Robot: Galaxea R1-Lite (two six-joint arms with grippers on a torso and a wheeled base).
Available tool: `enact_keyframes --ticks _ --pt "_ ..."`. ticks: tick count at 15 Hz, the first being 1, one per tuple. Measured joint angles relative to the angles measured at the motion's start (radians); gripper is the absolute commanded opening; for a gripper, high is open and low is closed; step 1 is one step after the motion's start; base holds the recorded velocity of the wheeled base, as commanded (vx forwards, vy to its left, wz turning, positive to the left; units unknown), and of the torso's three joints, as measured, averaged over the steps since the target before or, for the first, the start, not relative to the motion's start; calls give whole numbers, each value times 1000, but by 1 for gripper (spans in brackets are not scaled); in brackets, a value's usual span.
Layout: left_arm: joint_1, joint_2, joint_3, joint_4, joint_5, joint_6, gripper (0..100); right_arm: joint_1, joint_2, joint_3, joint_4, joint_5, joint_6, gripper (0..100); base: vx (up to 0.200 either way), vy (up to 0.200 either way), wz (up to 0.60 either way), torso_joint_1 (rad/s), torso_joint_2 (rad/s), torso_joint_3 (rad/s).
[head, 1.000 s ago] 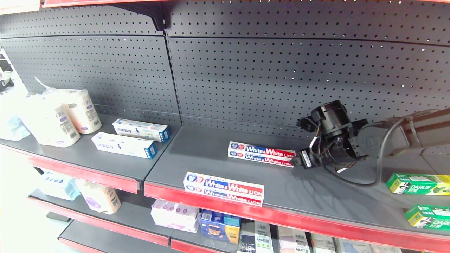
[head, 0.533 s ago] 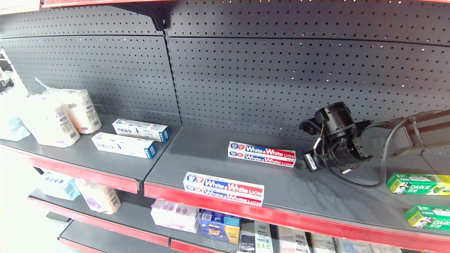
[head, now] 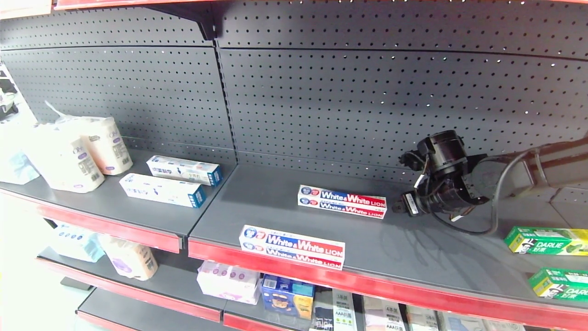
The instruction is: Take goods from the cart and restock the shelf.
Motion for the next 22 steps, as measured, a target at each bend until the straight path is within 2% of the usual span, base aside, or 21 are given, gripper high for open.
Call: enact_keyframes --ticks 10,15,18,22 --pt "-1 0 0 0 0 0 100 70 11 -27 0 1 55 100 0 0 0 0 0 0" --pt "-1 0 0 0 0 0 100 72 11 -32 6 -14 51 100 0 0 0 0 0 0" --pt "0 0 0 0 0 0 100 56 -32 7 10 -20 36 100 0 0 0 0 0 0" --pt "0 0 0 0 0 0 100 37 -162 147 5 -17 67 100 0 0 0 0 0 0"
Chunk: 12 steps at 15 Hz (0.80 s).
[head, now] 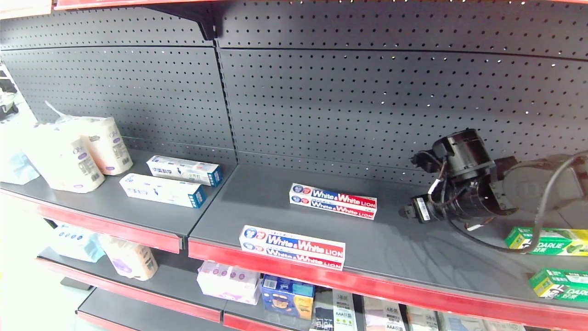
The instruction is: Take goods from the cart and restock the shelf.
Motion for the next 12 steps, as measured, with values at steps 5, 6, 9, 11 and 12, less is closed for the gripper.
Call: enact_keyframes --ticks 5,6,9,11,12 --pt "0 0 0 0 0 0 100 -11 -218 176 -5 -35 87 100 0 0 0 0 0 0" --pt "0 0 0 0 0 0 100 -13 -278 210 -5 -43 93 100 0 0 0 0 0 0" --pt "0 0 0 0 0 0 100 -39 -486 317 -4 -50 93 100 0 0 0 0 0 0" --pt "0 0 0 0 0 0 100 -97 -647 401 -1 -38 51 100 0 0 0 0 0 0" --pt "0 0 0 0 0 0 100 -140 -727 434 -1 -7 30 100 0 0 0 0 0 0"
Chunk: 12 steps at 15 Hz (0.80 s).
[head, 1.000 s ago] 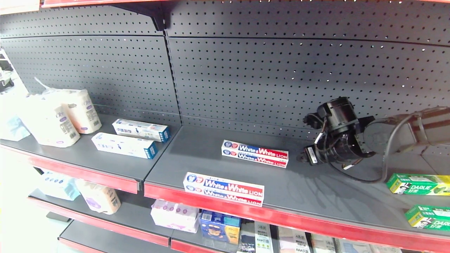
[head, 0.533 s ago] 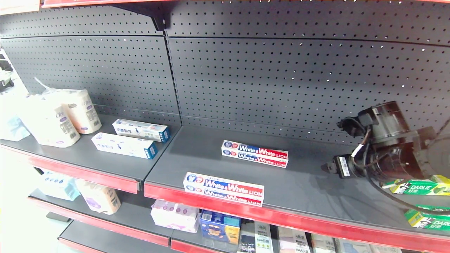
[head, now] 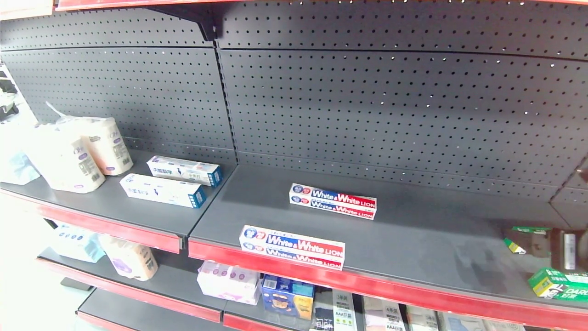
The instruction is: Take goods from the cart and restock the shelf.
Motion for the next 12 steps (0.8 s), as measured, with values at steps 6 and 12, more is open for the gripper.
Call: enact_keyframes --ticks 6,12 --pt "0 0 0 0 0 0 100 -156 -286 94 2 97 -150 100 0 0 0 0 0 0" --pt "1 0 0 0 0 0 100 -160 -361 97 9 97 -228 100 0 0 -300 0 0 1"
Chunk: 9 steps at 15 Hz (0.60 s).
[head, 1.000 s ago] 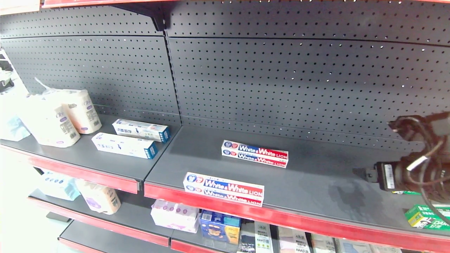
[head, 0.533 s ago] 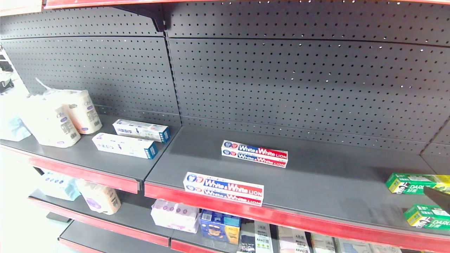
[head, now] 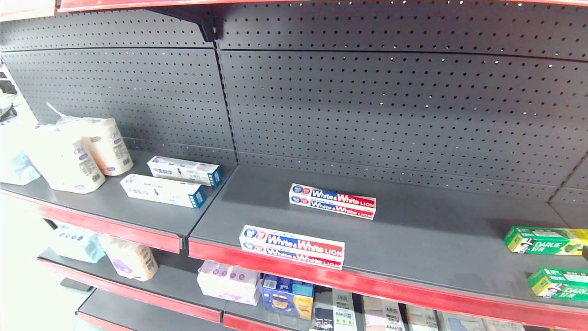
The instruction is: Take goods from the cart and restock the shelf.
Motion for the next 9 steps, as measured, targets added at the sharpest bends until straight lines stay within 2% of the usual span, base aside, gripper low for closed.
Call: enact_keyframes --ticks 3,9 --pt "0 0 0 0 0 0 100 -1 -13 5 0 -1 -21 100 0 0 -600 12 1 6" --pt "-1 0 0 0 0 0 100 0 -24 47 -10 13 -30 100 0 0 0 0 0 0"
